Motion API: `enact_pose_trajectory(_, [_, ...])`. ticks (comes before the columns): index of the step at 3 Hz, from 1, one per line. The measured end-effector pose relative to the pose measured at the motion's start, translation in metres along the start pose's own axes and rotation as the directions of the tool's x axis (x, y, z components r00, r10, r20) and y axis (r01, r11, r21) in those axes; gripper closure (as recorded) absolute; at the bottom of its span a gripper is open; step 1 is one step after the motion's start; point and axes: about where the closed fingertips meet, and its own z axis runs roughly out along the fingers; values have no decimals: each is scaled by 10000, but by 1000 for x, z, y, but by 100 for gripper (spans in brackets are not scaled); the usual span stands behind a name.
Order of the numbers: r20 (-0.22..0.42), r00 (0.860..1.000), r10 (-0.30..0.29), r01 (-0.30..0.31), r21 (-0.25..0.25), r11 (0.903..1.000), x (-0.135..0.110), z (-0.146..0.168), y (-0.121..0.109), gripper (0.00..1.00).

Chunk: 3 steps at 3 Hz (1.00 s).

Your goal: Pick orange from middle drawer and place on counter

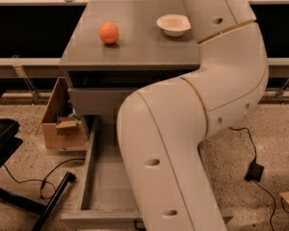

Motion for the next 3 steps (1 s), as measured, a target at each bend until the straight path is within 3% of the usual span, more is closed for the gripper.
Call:
enact_pose_trajectory(1, [-1601, 9853, 602, -443, 1013, 9939, 25, -6, 5, 0])
enact_pose_trajectory(2, [-2506, 9669, 477, -124, 1405, 9900, 43, 8, 21, 0])
enact_pose_trajectory(3, [-2312, 9719, 443, -104, 1458, 9893, 38, 13, 19, 0])
